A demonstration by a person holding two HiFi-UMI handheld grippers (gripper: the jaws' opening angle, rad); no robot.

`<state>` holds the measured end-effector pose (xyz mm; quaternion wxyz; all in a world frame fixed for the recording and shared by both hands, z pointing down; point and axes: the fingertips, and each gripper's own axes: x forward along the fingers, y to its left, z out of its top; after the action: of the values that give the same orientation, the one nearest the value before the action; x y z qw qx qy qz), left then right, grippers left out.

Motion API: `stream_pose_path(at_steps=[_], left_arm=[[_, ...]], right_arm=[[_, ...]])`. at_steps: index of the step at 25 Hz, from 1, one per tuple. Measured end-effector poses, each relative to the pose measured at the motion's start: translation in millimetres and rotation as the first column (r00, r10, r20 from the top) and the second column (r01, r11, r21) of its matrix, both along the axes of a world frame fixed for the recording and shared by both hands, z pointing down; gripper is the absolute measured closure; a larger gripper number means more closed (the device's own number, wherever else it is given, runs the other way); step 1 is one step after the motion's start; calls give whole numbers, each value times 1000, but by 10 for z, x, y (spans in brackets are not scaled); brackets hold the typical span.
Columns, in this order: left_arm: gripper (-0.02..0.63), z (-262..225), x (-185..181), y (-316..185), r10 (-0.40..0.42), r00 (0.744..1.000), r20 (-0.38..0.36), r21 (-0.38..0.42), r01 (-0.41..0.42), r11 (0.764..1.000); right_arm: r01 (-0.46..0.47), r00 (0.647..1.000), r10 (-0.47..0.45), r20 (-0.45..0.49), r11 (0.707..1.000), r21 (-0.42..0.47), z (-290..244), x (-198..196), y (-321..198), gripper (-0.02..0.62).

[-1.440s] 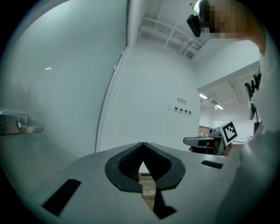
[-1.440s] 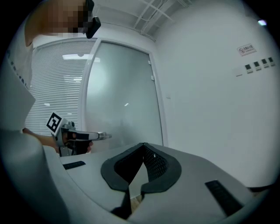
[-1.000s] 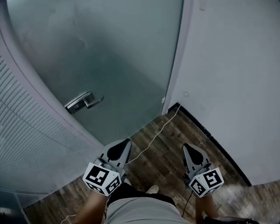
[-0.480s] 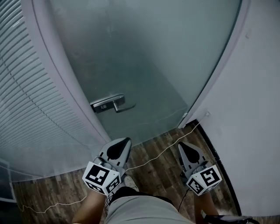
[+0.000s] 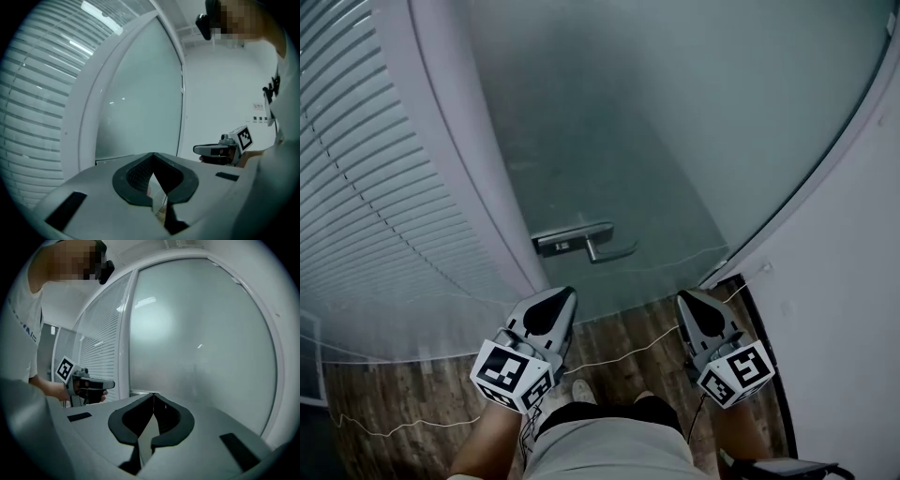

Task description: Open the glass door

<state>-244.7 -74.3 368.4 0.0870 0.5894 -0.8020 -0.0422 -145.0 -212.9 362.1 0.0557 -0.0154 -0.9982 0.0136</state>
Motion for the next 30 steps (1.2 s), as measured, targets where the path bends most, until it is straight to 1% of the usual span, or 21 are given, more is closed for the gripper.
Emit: stream_pose_path(at_steps=[4, 7, 10, 13, 16, 17, 19, 23, 26, 28, 30], left_arm=[[606, 26, -59, 21, -41, 999, -1, -17, 41, 999], [606, 42, -73, 23, -95, 995, 0, -26, 95, 995], [606, 68, -71, -20, -151, 988, -17, -24, 151, 988], [606, 67, -86, -103, -190, 982, -26, -20, 189, 982], [606, 71, -63, -153, -209, 978, -28, -17, 208, 978], [606, 81, -62, -157, -216, 976, -30, -17, 215, 976], [606, 106, -69, -143, -232, 972, -37, -18, 231, 973], [606, 142, -70, -99, -248, 968, -44, -25, 247, 969], [606, 177, -77, -50, -258, 965, -52, -33, 257, 966], [606, 201, -97, -12, -267, 962, -59, -38, 265, 964], [606, 245, -120, 18, -275, 959, -65, -42, 273, 961]], right_arm=[[61, 998, -60, -24, 998, 9, 48, -263, -50, 594], [124, 992, -123, -35, 992, 14, 67, -423, -90, 594], [203, 978, -202, -56, 979, 12, 92, -519, -118, 594], [267, 961, -264, -83, 964, 18, 126, -617, -183, 590], [316, 942, -311, -128, 949, 21, 213, -680, -229, 546], [328, 936, -321, -145, 944, 27, 243, -705, -240, 523], [353, 923, -339, -183, 934, 50, 304, -764, -243, 498], [416, 883, -373, -285, 903, 107, 513, -912, -210, 443], [467, 842, -388, -375, 872, 145, 700, -1023, -186, 411], [498, 814, -382, -438, 846, 188, 830, -1097, -185, 393], [516, 800, -354, -485, 819, 253, 953, -1176, -216, 390]])
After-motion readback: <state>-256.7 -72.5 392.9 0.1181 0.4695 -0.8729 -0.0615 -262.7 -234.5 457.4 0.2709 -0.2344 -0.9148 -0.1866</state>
